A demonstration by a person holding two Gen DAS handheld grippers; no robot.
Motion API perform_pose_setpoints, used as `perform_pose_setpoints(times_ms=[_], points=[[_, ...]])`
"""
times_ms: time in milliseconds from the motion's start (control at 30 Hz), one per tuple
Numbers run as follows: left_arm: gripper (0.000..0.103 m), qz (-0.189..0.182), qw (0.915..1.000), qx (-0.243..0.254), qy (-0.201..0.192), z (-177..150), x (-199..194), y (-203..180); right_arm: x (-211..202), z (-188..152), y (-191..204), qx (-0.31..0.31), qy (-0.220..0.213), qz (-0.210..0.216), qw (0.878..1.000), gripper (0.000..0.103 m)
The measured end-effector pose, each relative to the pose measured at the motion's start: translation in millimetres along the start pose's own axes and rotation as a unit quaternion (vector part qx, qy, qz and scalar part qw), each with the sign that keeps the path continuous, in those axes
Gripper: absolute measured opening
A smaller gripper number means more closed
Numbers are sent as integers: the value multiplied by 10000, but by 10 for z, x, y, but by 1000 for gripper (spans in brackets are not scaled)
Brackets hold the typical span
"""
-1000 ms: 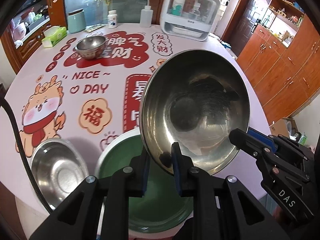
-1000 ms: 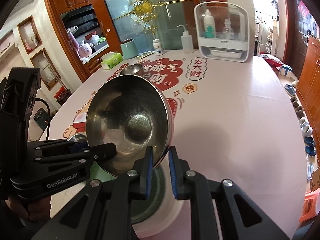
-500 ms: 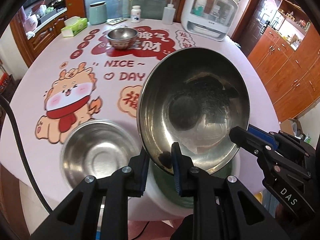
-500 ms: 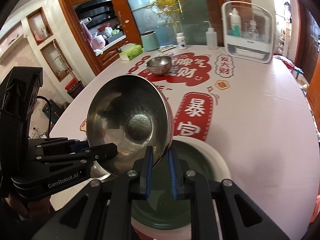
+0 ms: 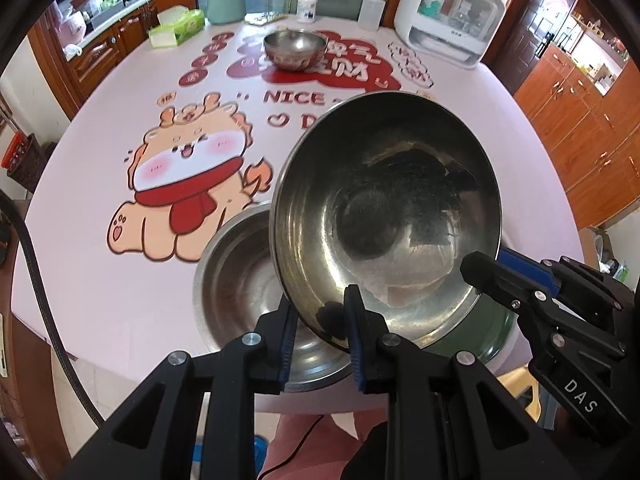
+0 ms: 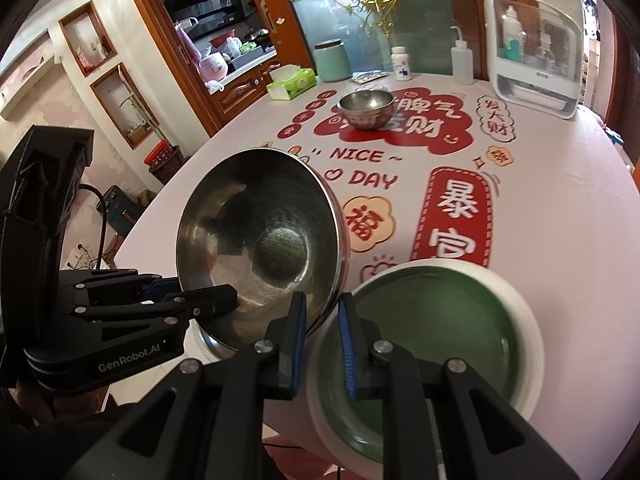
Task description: Organize plates and bowls
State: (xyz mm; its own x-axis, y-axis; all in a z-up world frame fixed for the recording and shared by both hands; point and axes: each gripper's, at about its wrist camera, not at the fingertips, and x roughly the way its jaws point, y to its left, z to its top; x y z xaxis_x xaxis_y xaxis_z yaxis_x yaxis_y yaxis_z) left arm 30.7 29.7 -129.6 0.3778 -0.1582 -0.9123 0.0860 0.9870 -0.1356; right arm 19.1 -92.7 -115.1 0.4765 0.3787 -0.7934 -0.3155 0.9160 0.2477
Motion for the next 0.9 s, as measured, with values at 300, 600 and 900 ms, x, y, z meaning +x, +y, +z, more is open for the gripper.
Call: perform_pose_setpoints(times_ms=[300, 600, 900], points=[[22, -35, 9987, 251, 447, -60, 150, 295, 213, -123, 255, 153, 291, -15, 9995, 19], [24, -97, 9944, 637, 839, -129, 291, 434, 374, -260, 407, 446, 535, -148, 9975, 20], [29, -238, 9917, 846, 940, -168, 338, 534, 487, -335, 516, 631, 713, -279, 9951, 25]])
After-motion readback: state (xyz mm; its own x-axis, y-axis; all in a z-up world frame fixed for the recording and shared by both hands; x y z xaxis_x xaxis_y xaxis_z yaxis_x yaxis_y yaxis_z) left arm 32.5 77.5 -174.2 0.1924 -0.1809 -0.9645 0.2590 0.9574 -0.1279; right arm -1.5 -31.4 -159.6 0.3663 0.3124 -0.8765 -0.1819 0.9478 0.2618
